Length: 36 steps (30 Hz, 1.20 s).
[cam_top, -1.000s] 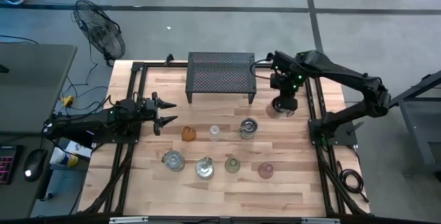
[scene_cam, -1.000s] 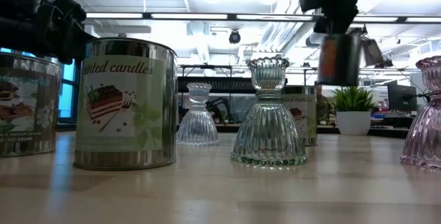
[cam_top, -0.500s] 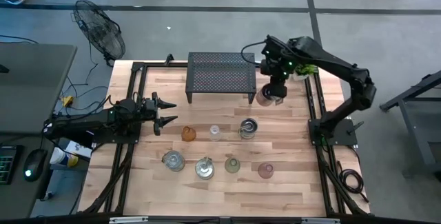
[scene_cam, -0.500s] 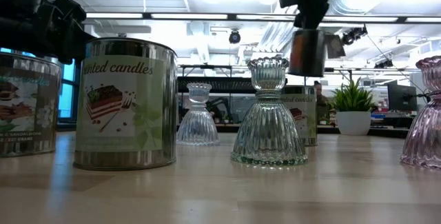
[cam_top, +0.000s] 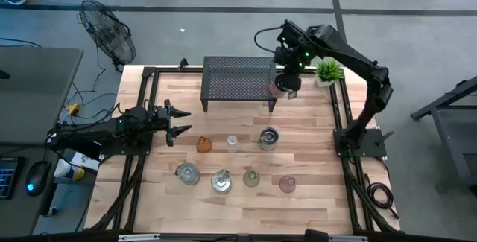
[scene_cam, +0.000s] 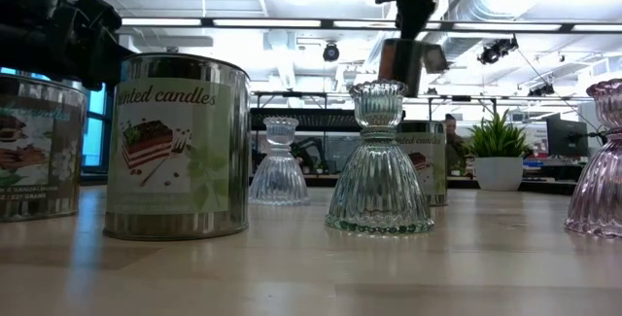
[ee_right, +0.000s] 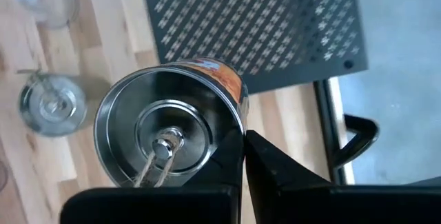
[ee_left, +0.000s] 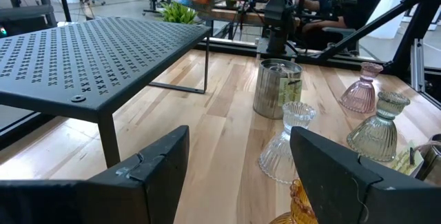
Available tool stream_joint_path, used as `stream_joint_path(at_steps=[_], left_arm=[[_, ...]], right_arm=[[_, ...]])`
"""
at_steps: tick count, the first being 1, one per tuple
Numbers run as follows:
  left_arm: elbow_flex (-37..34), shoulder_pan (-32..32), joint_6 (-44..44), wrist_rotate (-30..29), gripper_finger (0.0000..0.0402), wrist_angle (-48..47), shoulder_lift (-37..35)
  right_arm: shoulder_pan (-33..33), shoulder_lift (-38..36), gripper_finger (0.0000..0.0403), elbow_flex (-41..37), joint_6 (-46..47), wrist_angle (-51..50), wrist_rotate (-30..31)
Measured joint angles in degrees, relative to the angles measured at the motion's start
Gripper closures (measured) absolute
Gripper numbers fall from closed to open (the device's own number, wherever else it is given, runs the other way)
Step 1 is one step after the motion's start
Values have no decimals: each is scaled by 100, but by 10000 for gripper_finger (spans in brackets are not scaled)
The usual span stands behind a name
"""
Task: Pick & Place candle stick holders
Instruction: Put the orange scented candle on the shelf
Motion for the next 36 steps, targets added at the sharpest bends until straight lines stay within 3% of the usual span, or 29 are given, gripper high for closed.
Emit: stream_joint_path(at_steps=[17, 36], left_arm=[[0, 0, 0, 0, 153, 2, -1], [0, 1, 1, 0, 153, 0, -1]], right_arm=[[-813, 1374, 403, 1931, -190, -83, -40], [-1081, 1751, 403, 2045, -101, 485, -349]])
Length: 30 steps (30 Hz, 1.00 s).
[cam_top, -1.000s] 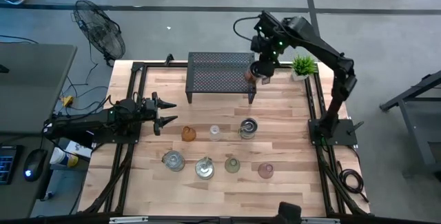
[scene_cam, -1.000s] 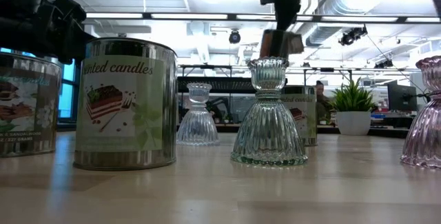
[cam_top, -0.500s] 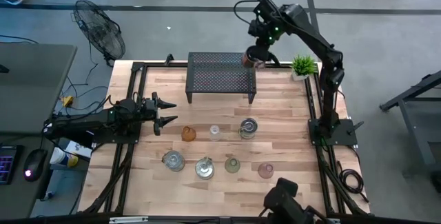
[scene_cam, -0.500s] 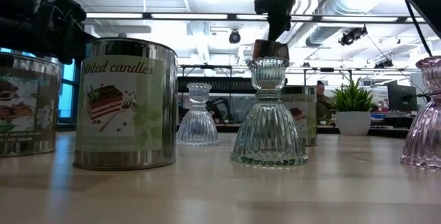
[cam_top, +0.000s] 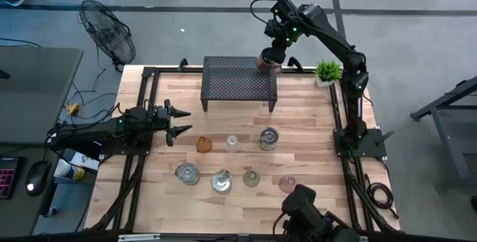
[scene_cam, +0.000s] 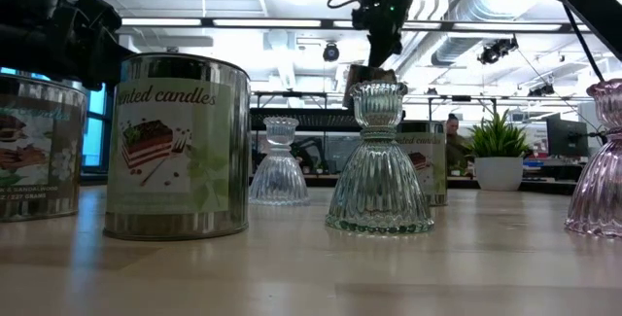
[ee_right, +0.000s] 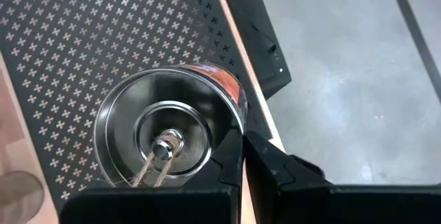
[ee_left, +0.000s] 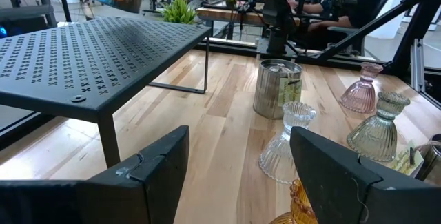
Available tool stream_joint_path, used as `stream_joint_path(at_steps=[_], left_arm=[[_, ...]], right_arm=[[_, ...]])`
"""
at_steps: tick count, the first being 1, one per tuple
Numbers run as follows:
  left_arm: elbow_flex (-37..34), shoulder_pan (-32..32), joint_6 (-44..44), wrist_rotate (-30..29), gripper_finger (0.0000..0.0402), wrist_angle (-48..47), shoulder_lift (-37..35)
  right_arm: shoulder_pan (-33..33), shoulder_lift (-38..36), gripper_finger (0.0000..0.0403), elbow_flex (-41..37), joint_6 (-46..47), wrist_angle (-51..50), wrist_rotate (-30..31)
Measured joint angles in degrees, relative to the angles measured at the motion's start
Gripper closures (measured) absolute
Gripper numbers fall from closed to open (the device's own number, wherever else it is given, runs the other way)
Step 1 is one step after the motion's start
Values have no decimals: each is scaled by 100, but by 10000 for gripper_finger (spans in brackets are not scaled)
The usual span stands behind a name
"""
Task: Pick & Place candle stick holders
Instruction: Put the orange scented candle on the shelf
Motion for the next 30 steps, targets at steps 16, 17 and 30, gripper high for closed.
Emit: stream_joint_path(at_steps=[16, 17, 30], left_arm=[[0, -2, 0, 0, 153, 0, 2], [0, -2, 0, 0, 153, 0, 2], [0, 0, -2, 0, 153, 2, 2]], right_arm=[[-120, 85, 403, -22, 40, 97, -45], [-120, 85, 403, -22, 38, 95, -32], [-157, 173, 403, -22, -13, 120, -74]])
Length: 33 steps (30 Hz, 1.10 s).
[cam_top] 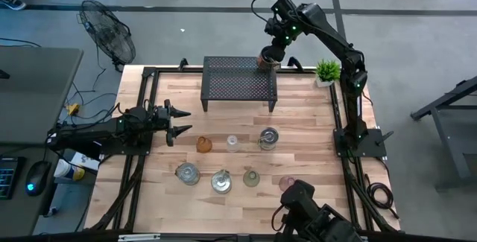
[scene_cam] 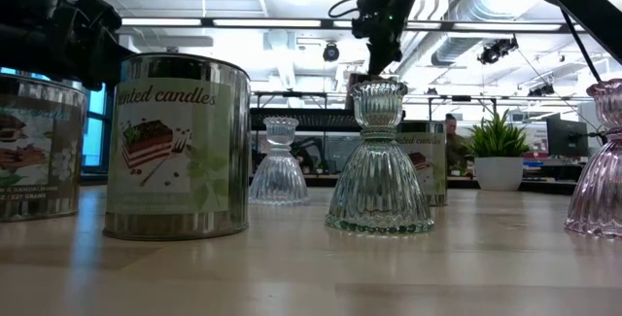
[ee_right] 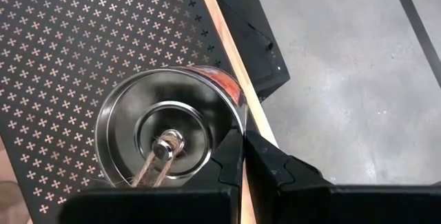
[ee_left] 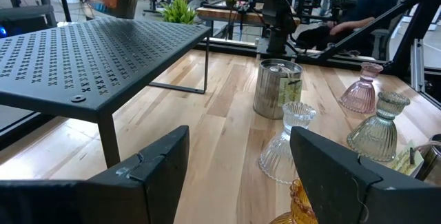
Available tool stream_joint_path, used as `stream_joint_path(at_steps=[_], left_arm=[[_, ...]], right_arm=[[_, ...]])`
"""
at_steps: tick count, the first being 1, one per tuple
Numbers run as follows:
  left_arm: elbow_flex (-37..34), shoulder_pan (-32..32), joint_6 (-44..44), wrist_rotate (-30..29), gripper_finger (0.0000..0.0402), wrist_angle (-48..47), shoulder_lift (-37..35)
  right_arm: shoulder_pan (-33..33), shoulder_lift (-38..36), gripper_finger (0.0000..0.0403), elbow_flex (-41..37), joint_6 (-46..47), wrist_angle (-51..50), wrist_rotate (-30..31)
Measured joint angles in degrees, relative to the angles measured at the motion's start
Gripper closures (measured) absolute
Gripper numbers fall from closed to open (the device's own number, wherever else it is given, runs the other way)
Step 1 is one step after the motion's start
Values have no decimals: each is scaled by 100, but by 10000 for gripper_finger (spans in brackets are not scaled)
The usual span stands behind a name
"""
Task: Pick & Place candle stick holders
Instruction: Put the orange scented candle on the shelf
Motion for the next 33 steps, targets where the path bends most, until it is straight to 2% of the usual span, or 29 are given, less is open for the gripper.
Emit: stream_joint_path(at_steps=[23, 33], left_arm=[[0, -1, 2, 0, 153, 0, -2], [0, -2, 1, 0, 153, -2, -1]], right_arm=[[-39, 2, 403, 0, -80, -24, -75], [-38, 223, 403, 0, -77, -86, -93]])
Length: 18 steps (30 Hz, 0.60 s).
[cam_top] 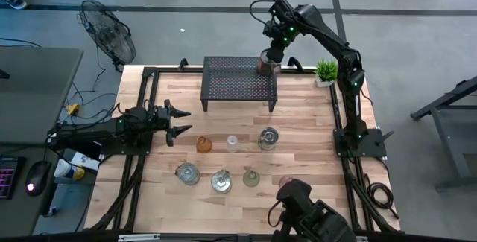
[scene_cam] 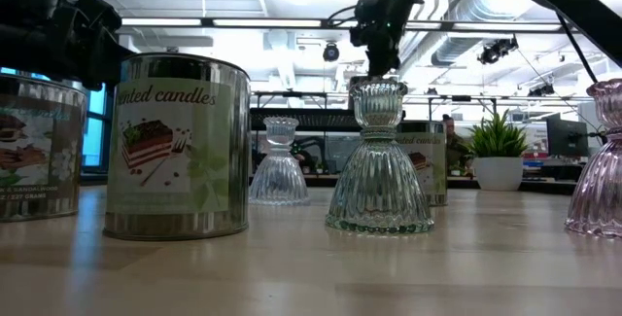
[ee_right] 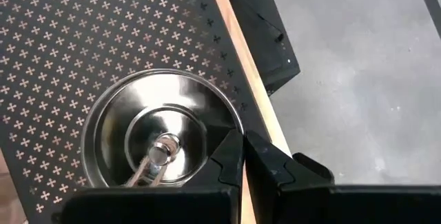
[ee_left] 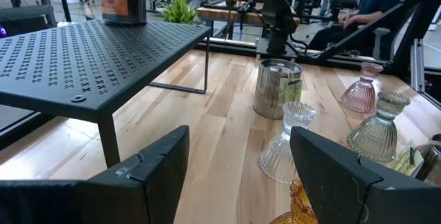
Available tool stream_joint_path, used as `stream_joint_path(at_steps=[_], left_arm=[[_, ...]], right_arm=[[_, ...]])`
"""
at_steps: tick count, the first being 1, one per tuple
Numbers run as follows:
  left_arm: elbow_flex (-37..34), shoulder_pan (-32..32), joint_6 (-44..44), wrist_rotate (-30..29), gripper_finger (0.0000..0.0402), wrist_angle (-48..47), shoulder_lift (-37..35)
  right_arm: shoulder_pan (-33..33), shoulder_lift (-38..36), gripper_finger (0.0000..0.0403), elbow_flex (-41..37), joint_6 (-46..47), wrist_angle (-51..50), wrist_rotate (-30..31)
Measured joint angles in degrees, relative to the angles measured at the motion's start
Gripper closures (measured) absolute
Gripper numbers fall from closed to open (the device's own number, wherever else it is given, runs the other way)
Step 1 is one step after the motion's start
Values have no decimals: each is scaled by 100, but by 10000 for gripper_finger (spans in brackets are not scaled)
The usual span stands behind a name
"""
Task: Pick & Place candle stick holders
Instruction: Put the orange scented candle on the shelf
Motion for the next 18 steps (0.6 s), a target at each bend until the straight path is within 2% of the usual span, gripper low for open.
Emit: stream_joint_path(at_steps=[10, 18], left_arm=[[0, 0, 0, 0, 153, 0, 1], [0, 1, 0, 0, 153, 0, 1]], right_arm=[[-1, 11, 403, 0, -6, 374, 8], [-1, 13, 403, 0, -61, 288, 3]])
